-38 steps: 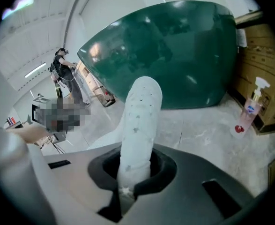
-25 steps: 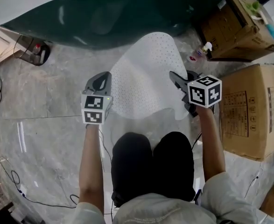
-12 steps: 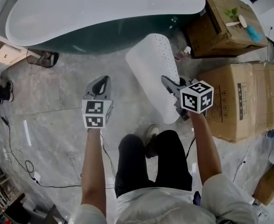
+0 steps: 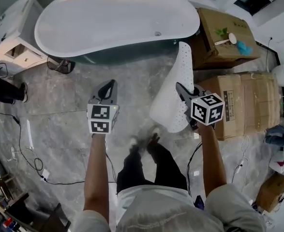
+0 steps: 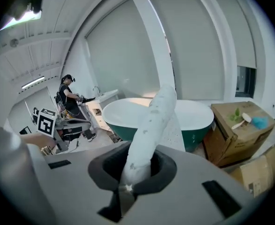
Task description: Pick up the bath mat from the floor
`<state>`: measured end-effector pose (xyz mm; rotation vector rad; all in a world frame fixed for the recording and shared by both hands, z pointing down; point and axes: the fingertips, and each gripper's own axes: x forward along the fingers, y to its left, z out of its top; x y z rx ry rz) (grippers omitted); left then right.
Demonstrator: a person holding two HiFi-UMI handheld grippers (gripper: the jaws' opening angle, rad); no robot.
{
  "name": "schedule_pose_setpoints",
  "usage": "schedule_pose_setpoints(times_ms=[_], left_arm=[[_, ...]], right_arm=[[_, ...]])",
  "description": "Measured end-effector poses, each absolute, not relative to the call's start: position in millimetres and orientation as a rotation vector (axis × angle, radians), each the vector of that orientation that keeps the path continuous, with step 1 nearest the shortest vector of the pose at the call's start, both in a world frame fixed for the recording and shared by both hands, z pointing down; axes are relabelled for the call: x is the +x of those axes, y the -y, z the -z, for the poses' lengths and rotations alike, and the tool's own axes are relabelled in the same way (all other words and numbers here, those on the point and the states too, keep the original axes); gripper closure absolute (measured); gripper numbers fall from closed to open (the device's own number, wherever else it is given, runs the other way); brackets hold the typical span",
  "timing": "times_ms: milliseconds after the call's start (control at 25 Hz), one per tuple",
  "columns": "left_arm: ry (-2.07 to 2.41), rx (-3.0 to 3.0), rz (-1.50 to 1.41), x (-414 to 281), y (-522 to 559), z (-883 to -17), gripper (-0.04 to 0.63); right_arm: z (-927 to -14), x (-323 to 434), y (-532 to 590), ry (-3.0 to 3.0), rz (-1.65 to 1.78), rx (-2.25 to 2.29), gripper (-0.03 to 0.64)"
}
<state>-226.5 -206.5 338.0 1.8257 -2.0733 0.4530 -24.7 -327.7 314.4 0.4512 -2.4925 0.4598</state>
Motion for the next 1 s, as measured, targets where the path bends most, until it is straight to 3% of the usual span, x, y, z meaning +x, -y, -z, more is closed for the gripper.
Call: schedule_pose_setpoints(times_ms=[360, 1000], left_arm=[[2.146, 1.916, -0.404, -215, 181, -200, 0.578], [2.298, 2.168, -0.35, -169, 136, -33, 0.578]], right_arm=[[-172, -4, 301, 2.564, -0.32, 0.56, 0.583], [-32, 3, 234, 2.723, -0.086, 0.569, 0.581]])
